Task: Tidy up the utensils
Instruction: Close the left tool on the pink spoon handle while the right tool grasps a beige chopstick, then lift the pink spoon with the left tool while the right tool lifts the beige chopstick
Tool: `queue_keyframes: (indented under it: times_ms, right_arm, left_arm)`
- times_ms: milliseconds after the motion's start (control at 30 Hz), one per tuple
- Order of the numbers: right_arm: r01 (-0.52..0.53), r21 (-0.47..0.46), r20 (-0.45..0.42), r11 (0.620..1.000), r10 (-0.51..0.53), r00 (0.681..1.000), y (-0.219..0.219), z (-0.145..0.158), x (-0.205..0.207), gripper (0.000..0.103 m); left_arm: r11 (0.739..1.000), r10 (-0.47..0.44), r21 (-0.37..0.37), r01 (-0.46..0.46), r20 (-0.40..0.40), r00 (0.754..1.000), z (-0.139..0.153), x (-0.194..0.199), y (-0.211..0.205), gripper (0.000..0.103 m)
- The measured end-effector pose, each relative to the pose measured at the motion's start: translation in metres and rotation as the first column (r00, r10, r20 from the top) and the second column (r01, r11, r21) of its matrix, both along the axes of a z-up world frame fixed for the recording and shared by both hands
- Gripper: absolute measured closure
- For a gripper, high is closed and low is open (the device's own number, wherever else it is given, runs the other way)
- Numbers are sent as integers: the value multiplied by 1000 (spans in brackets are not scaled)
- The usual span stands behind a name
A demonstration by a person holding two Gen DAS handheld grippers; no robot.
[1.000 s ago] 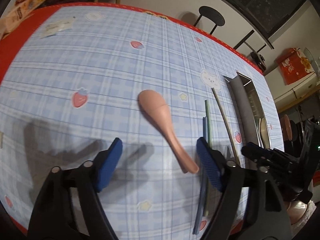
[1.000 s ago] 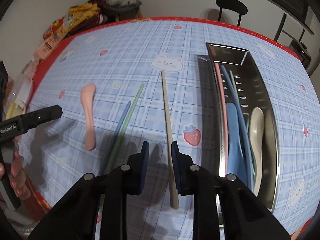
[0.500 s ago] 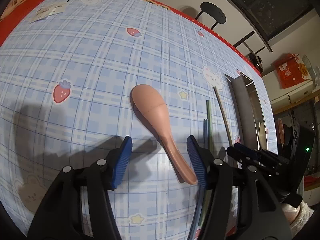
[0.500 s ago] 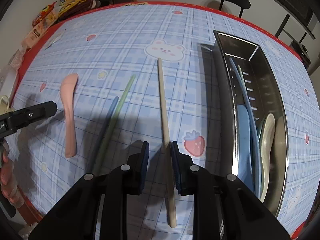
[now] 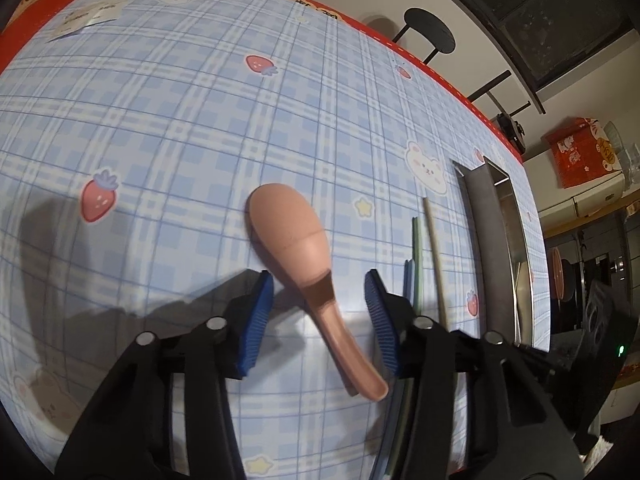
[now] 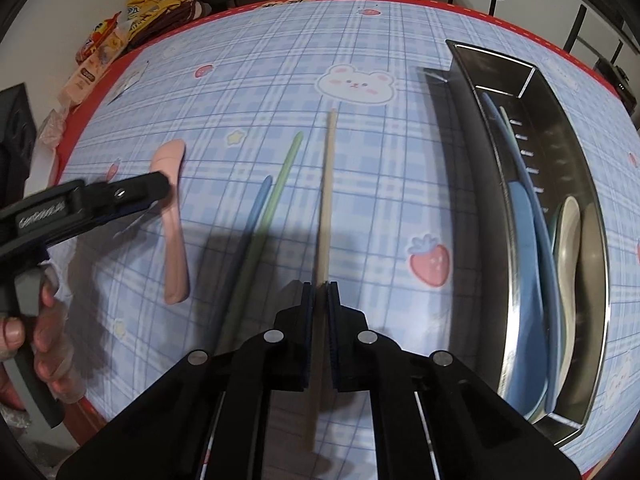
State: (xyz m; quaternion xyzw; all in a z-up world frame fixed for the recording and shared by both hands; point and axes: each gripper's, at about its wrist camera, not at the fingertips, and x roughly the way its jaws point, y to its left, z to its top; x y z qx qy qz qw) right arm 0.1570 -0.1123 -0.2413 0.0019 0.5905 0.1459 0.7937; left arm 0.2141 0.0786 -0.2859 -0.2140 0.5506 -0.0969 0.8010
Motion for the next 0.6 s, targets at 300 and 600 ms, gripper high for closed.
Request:
queue_keyframes:
  times_ms: [300,600]
  right_arm:
    - [-11,0,15,1000,11,1000,1,1,-5,96]
    - [-11,0,23,1000,11,1000,1,1,-5,96]
  left_arm:
    - [1000,-27,-4,27,8,1000,-1,10,-15,63]
    - [991,-119,67,118,23,993,-4,-1,-42,85]
